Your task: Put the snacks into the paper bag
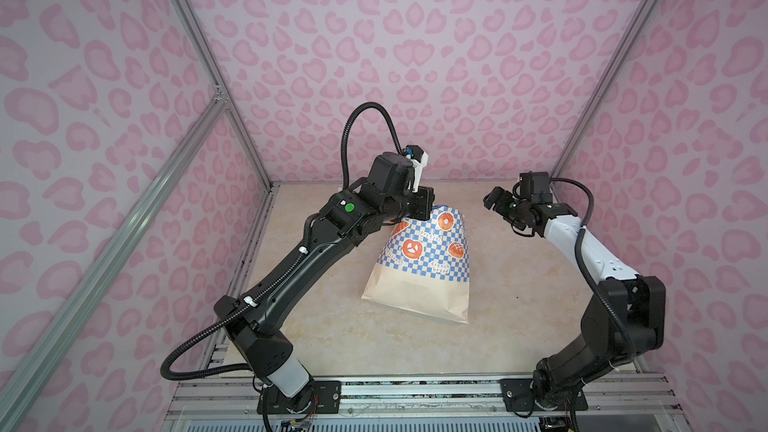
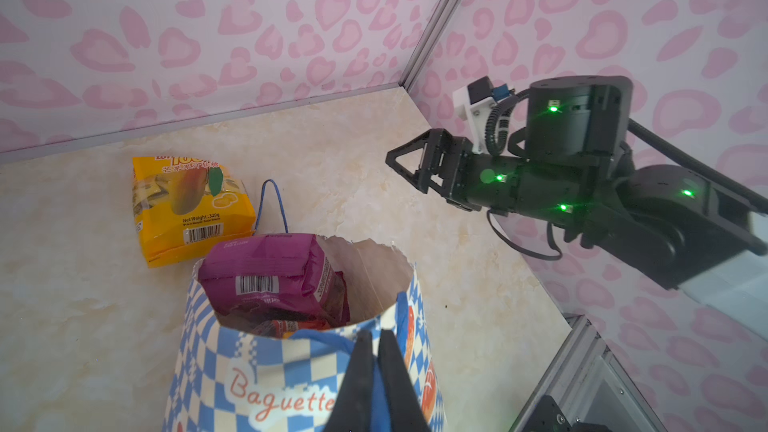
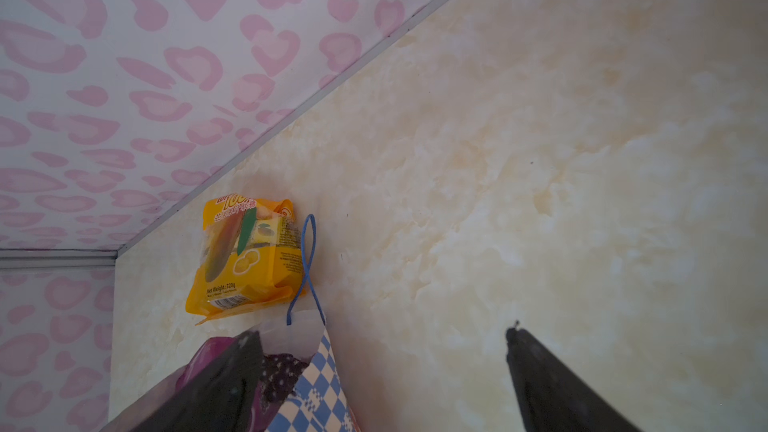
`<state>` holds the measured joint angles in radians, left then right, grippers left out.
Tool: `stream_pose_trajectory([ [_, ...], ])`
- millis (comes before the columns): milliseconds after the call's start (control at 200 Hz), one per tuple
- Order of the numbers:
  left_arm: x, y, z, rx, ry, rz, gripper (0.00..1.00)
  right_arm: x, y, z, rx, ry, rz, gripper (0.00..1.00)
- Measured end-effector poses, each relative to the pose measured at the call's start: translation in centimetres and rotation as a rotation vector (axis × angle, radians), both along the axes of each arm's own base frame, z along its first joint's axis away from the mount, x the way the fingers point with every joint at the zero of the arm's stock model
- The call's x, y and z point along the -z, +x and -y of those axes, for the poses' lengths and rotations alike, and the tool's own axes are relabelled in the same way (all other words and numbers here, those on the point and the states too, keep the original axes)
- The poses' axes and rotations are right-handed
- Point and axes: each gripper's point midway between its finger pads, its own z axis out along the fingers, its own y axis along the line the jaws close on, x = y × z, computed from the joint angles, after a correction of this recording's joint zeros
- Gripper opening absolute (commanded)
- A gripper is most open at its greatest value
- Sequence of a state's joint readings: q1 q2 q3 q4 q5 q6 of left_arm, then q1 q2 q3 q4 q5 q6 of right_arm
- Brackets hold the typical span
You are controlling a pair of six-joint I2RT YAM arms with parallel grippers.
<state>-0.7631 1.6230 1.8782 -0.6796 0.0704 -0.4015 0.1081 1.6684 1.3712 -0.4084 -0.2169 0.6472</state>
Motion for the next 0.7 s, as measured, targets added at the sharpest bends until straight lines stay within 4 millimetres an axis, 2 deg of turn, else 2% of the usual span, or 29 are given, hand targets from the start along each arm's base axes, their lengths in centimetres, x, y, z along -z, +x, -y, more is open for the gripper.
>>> stream_pose_trajectory([
  [95,0.6,0.2,-0.1,-0.010,0.015,-0.003,0.32,1.4,0.1,-1.6,-0.039,0.011,-0.035,0.95],
  [200,0.9,0.5,-0.2,-0.018,0.022,-0.006,0.35,2.9,0.0,-2.8,-0.071,0.018,-0.069,0.98],
  [215,0.9,0.5,-0.2,-0.019,0.023,-0.006,0.40,3.2,0.1,-2.8,-0.073,0.019,-0.072,0.98],
  [290,1.3,0.7,-0.1,-0.022,0.030,-0.011,0.48,4.6,0.7,-2.8,-0.073,0.014,-0.098,0.98],
  [360,1.3,0.9,-0.2,-0.028,0.030,-0.009,0.63,5.6,1.5,-2.8,-0.077,0.007,-0.115,0.99],
  [480,0.9,1.0,-1.0,-0.055,0.035,0.006,0.79,6.8,2.5,-2.6,-0.076,0.000,-0.134,0.99],
  [615,2.0,-0.8,-3.6,-0.108,0.037,-0.010,0.81,8.3,3.6,-2.7,-0.085,0.009,-0.158,0.96],
  [700,4.9,-2.4,-5.2,-0.140,0.034,-0.065,0.82,8.9,3.9,-3.3,-0.099,0.013,-0.162,0.92],
])
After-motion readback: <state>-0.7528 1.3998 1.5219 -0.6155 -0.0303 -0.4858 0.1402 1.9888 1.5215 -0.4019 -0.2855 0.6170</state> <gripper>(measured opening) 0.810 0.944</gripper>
